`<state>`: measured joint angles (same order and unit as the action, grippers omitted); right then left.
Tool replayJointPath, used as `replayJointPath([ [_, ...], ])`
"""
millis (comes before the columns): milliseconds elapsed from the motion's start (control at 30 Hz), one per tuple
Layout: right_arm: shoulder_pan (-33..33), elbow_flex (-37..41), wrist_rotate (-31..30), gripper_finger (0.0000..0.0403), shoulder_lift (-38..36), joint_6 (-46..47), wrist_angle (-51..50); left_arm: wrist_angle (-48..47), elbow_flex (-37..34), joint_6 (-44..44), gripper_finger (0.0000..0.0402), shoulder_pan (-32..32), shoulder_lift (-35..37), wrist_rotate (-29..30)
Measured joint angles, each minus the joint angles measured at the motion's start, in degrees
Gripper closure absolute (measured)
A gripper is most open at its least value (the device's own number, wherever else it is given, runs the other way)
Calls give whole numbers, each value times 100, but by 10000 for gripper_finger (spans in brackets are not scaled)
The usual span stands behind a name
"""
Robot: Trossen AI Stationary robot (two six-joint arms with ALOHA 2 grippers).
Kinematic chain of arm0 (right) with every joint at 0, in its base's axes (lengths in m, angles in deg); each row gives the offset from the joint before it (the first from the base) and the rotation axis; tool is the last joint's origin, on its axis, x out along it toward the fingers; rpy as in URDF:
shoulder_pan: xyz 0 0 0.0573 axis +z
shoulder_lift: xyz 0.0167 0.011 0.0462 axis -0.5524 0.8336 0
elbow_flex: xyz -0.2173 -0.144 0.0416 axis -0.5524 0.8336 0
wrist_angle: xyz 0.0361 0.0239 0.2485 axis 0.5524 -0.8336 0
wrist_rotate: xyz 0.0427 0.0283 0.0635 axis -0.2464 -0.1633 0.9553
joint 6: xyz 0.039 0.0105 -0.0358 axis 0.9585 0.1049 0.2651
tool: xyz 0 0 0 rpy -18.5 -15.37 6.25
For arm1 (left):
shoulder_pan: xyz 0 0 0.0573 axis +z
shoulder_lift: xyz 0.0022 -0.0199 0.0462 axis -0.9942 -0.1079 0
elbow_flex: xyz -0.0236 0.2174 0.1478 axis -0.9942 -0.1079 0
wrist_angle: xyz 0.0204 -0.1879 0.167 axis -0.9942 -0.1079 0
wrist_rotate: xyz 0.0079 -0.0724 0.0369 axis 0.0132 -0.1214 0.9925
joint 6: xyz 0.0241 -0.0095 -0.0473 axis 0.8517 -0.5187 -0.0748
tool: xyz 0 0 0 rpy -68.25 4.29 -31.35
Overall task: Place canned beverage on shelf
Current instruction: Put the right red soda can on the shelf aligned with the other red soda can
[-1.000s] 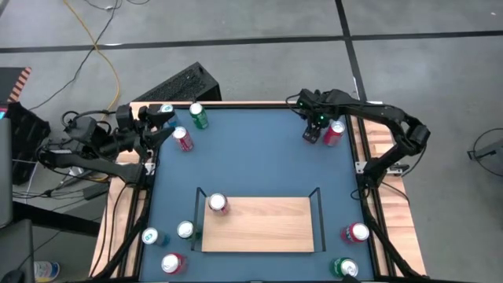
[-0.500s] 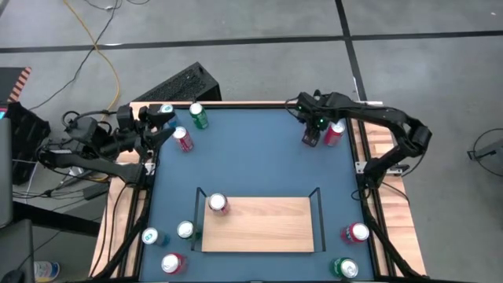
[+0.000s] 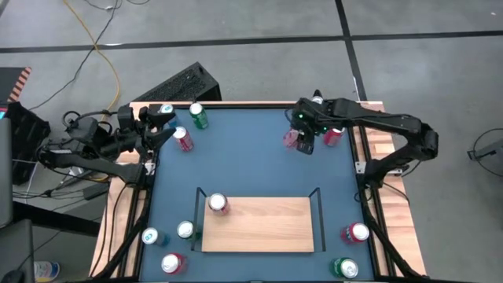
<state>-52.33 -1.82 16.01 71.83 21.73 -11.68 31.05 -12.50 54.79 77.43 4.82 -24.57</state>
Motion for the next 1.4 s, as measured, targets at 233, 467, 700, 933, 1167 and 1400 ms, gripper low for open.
replayJointPath([
  [233,1182,-994,-31,171,85,-30,19,4,0,-71,50,-2,-2,0],
  [467,2316,-1765,-15,168,401,-122,256,4,0,-147,50,-2,-1,-43],
  [700,3089,-2704,-33,166,1323,19,215,-55,0,-178,50,-2,4,-87],
  [933,3600,-4047,-47,165,2501,443,-361,-125,0,-178,50,-2,5,-90],
  [1167,4062,-5463,-25,164,3533,538,-941,-187,0,-436,50,-2,5,-177],
  [1400,4235,-5682,56,164,3929,155,-531,-316,0,-633,50,-2,5,-143],
])
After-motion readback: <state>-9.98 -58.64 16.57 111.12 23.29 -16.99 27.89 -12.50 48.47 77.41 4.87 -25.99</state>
